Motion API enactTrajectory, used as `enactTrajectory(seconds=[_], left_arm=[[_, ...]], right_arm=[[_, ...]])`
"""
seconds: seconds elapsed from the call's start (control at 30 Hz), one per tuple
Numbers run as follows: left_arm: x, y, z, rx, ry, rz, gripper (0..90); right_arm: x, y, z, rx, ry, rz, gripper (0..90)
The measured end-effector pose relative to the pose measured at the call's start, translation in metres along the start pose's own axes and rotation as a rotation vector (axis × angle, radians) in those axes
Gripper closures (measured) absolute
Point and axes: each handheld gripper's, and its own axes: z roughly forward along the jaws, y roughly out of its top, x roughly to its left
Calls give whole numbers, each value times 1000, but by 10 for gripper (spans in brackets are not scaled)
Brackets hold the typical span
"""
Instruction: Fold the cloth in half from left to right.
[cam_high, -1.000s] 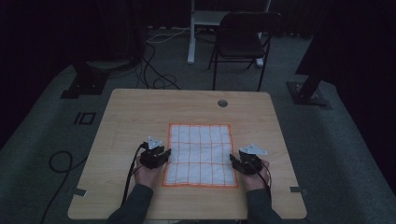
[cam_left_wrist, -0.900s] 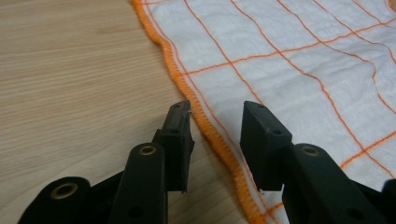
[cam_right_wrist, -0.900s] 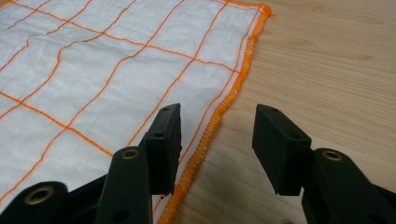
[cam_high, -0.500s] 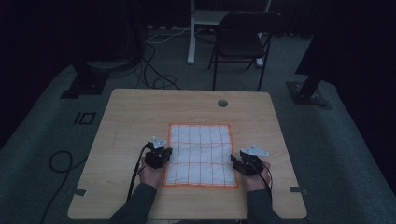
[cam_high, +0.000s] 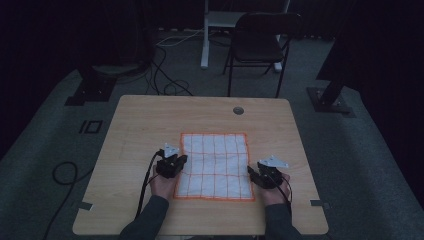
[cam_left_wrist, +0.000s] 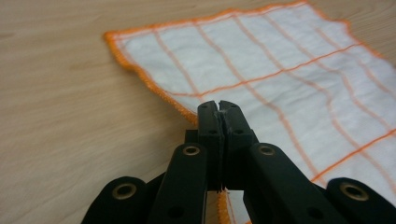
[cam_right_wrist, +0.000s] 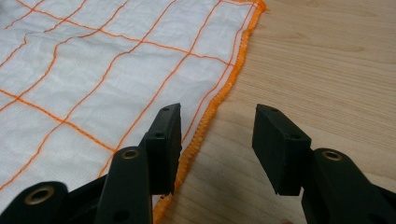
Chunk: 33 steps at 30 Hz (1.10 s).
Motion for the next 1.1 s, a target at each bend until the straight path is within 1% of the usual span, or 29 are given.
enactTrajectory(seconds=[0.17, 0.2, 0.23, 0.3, 0.43, 0.53, 0.6, 0.73, 0.8, 1.1], left_arm=[[-9, 9, 1, -14, -28, 23, 896], [-9, 9, 1, -14, -28, 23, 896], [-13, 12, 2, -18, -43, 30, 896], [-16, 15, 2, -20, -63, 35, 896], [-22, 21, 4, -23, -87, 44, 896], [-26, 25, 4, -21, -101, 58, 896], [-28, 27, 5, -26, -116, 52, 896], [-34, 33, 5, -31, -131, 62, 896], [-36, 36, 6, -27, -149, 65, 896], [-48, 45, 9, -29, -171, 76, 896]], right_arm=[[-1, 0, 0, -1, 0, 2, 518], [-1, 0, 0, -1, 0, 2, 518], [-1, -1, 0, -2, 0, 2, 518], [-2, -1, 0, 0, -1, 3, 520], [-3, -2, -1, -2, -3, 4, 520], [-3, -2, -1, 0, -2, 4, 521], [-2, -2, -1, 0, -2, 2, 520], [-3, -2, -1, -1, -3, 5, 520], [-3, -2, -1, -1, -4, 5, 520], [-4, -2, -2, -3, -3, 8, 520]])
